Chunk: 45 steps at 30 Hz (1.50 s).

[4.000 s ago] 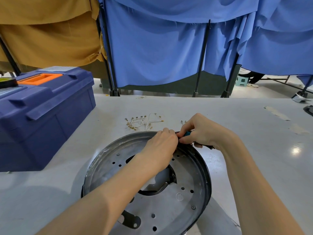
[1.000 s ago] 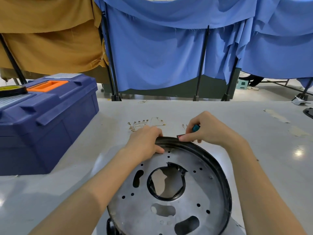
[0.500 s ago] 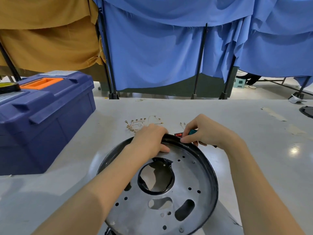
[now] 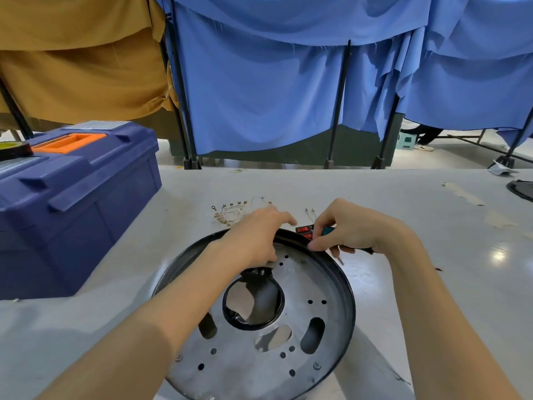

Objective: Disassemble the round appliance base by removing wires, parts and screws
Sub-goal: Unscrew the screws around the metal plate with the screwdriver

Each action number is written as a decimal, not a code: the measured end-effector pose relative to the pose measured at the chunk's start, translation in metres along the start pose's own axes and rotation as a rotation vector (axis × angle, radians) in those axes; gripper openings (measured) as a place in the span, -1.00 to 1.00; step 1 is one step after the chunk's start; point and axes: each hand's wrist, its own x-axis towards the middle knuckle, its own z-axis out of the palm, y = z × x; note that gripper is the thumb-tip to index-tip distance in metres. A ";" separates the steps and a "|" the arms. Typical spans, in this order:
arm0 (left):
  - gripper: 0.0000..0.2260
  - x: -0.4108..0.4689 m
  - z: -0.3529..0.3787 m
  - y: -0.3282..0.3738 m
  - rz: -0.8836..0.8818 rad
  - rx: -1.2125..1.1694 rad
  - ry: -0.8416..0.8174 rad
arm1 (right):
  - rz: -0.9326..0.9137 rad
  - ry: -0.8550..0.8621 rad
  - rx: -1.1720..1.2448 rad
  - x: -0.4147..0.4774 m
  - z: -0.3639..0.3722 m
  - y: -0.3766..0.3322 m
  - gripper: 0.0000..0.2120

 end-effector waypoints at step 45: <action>-0.81 0.000 0.023 -0.037 -0.120 -0.088 0.247 | -0.424 0.667 0.977 0.006 -0.002 -0.028 -0.86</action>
